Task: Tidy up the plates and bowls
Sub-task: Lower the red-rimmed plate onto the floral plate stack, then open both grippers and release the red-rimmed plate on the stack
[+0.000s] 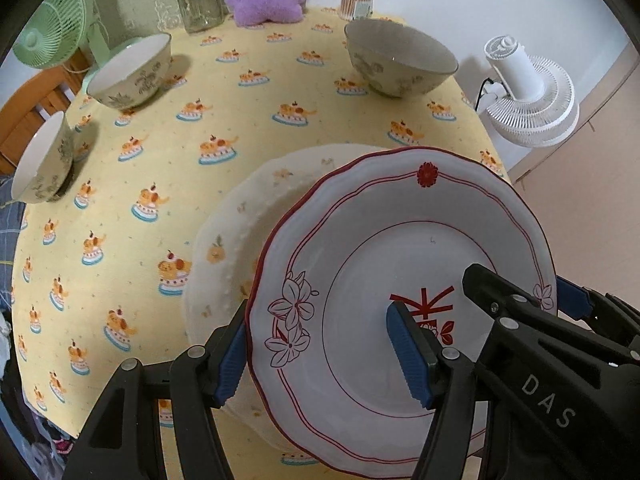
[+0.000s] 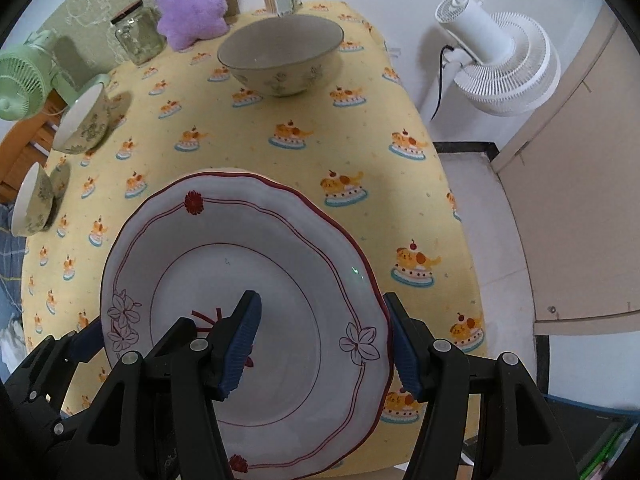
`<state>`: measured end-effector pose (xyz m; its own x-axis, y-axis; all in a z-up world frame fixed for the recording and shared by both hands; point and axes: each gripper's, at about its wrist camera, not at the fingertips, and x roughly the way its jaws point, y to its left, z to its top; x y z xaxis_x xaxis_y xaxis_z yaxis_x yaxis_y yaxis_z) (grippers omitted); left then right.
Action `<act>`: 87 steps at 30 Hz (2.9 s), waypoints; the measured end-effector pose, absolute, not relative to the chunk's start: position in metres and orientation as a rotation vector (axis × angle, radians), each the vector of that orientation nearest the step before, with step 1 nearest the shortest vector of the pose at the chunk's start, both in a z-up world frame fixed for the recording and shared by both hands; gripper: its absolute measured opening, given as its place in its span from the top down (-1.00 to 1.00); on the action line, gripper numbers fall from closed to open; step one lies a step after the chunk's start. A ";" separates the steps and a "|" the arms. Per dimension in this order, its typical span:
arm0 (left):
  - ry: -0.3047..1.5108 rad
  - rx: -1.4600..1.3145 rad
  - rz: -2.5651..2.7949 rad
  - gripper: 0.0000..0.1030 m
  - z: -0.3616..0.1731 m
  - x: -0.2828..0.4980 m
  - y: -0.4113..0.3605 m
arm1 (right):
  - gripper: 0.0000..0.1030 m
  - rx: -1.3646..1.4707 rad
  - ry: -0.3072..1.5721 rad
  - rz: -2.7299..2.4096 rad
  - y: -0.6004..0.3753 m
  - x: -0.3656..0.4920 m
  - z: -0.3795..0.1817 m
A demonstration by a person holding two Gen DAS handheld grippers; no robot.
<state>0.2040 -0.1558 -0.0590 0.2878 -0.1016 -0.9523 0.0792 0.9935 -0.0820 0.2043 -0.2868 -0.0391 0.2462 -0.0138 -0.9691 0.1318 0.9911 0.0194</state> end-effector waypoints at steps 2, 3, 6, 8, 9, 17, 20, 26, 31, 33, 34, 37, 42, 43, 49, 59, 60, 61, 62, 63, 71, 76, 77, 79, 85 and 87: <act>1.278 -0.017 -0.112 -0.31 -0.061 0.206 -0.157 | -0.27 0.097 1.321 -0.093 -0.286 0.207 -0.042; 1.287 -0.019 -0.107 -0.32 -0.063 0.208 -0.156 | -0.27 0.096 1.325 -0.092 -0.286 0.208 -0.044; 1.293 -0.023 -0.088 -0.32 -0.067 0.211 -0.154 | -0.27 0.082 1.325 -0.076 -0.284 0.212 -0.046; 1.297 -0.017 -0.078 -0.32 -0.069 0.213 -0.153 | -0.27 0.086 1.331 -0.067 -0.283 0.215 -0.049; 1.300 -0.016 -0.076 -0.32 -0.069 0.214 -0.153 | -0.27 0.088 1.334 -0.065 -0.282 0.217 -0.050; 1.279 0.013 -0.067 -0.35 -0.071 0.218 -0.155 | -0.27 0.100 1.334 -0.066 -0.282 0.223 -0.054; 1.278 0.019 -0.072 -0.37 -0.071 0.218 -0.155 | -0.27 0.113 1.334 -0.057 -0.285 0.222 -0.053; 1.278 0.028 -0.071 -0.39 -0.071 0.218 -0.155 | -0.16 0.092 1.304 -0.069 -0.291 0.211 -0.042; 1.280 0.036 -0.054 -0.40 -0.070 0.216 -0.156 | 0.25 0.082 1.305 -0.064 -0.292 0.210 -0.040; 1.282 0.038 -0.049 -0.40 -0.070 0.216 -0.157 | 0.51 0.063 1.304 -0.086 -0.295 0.210 -0.041; 1.283 0.039 -0.046 -0.41 -0.070 0.216 -0.157 | 0.51 0.063 1.300 -0.084 -0.296 0.209 -0.041; 1.285 0.051 -0.035 -0.44 -0.070 0.215 -0.159 | 0.52 0.061 1.296 -0.071 -0.297 0.209 -0.041; 1.289 0.083 -0.016 -0.48 -0.070 0.213 -0.163 | 0.51 0.095 1.307 -0.044 -0.301 0.208 -0.041; 1.288 0.087 -0.013 -0.48 -0.069 0.213 -0.163 | 0.51 0.103 1.311 -0.041 -0.302 0.207 -0.041; 1.284 0.146 0.016 -0.51 -0.072 0.210 -0.170 | 0.51 0.109 1.313 -0.011 -0.299 0.205 -0.043; 1.275 0.127 0.018 -0.51 -0.067 0.206 -0.161 | 0.50 0.064 1.284 -0.003 -0.291 0.213 -0.043; 1.274 0.119 0.021 -0.51 -0.066 0.206 -0.158 | 0.49 0.061 1.282 -0.003 -0.290 0.214 -0.043; 1.273 0.112 0.024 -0.52 -0.065 0.206 -0.156 | 0.49 0.058 1.281 -0.003 -0.289 0.216 -0.044; 1.272 0.100 0.033 -0.52 -0.065 0.206 -0.151 | 0.48 0.052 1.282 -0.002 -0.287 0.218 -0.045; 1.273 0.094 0.038 -0.52 -0.065 0.206 -0.149 | 0.47 0.050 1.283 -0.002 -0.286 0.220 -0.046; 1.276 0.039 0.018 -0.52 -0.064 0.207 -0.134 | 0.39 0.011 1.278 -0.021 -0.270 0.225 -0.052; 1.276 0.029 -0.020 -0.54 -0.064 0.207 -0.137 | 0.31 -0.013 1.289 -0.037 -0.266 0.225 -0.054; 1.275 0.026 -0.024 -0.55 -0.064 0.207 -0.138 | 0.24 -0.014 1.291 -0.030 -0.266 0.225 -0.054; 1.273 0.023 -0.035 -0.58 -0.064 0.207 -0.139 | -0.07 0.003 1.298 -0.010 -0.266 0.223 -0.055; 1.264 0.007 -0.032 -0.64 -0.061 0.202 -0.144 | -0.39 0.013 1.289 0.027 -0.266 0.215 -0.051; 1.257 0.001 -0.034 -0.64 -0.057 0.198 -0.144 | -0.45 0.014 1.286 0.036 -0.266 0.213 -0.048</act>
